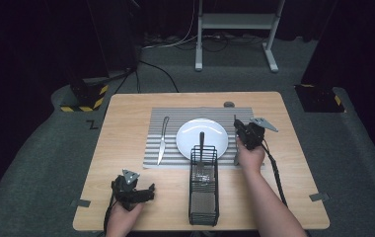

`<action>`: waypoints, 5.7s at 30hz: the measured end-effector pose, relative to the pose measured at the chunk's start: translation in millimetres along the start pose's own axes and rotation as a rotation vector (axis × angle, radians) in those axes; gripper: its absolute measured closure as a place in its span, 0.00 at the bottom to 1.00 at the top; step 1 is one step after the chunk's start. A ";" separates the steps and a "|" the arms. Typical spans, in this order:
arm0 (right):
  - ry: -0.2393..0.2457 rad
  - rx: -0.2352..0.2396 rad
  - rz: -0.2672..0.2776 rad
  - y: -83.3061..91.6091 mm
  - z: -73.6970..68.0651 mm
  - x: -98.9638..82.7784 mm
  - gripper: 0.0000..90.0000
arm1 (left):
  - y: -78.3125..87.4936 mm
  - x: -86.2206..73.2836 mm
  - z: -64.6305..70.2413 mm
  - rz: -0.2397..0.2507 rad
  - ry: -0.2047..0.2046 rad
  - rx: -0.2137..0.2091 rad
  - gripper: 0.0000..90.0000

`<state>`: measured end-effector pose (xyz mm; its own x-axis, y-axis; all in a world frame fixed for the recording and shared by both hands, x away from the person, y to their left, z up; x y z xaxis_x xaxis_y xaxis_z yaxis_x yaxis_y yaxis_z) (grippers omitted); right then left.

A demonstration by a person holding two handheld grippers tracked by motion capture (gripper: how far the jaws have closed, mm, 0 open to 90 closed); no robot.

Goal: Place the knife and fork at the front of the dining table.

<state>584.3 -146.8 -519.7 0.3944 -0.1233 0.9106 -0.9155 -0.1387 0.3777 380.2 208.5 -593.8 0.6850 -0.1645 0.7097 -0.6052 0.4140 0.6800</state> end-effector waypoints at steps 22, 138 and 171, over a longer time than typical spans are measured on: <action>-0.037 -0.033 -0.092 -14.1 6.4 -12.9 0.97 | -0.3 0.1 0.4 -0.002 -0.006 -0.008 0.00; 0.261 0.322 0.155 138.7 -141.9 7.1 0.93 | 0.4 -0.6 1.1 -0.001 -0.013 -0.018 0.00; 0.121 0.416 0.463 235.4 -130.9 102.6 0.97 | 0.2 -0.7 1.2 -0.003 -0.012 -0.019 0.00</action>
<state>398.8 -63.5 -315.5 -0.0695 -0.1537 0.9857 -0.8720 -0.4706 -0.1348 379.0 207.6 -593.9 0.6818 -0.1766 0.7099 -0.5952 0.4302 0.6787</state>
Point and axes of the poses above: each handheld gripper's, and its own axes: y roughly backward along the jaws, x roughly out of its top, z roughly to its right, the point moved 9 cm from there along -y, roughly forward along the jaws, and after that the axes turned 15 degrees about -x, right-handed, at the moved point
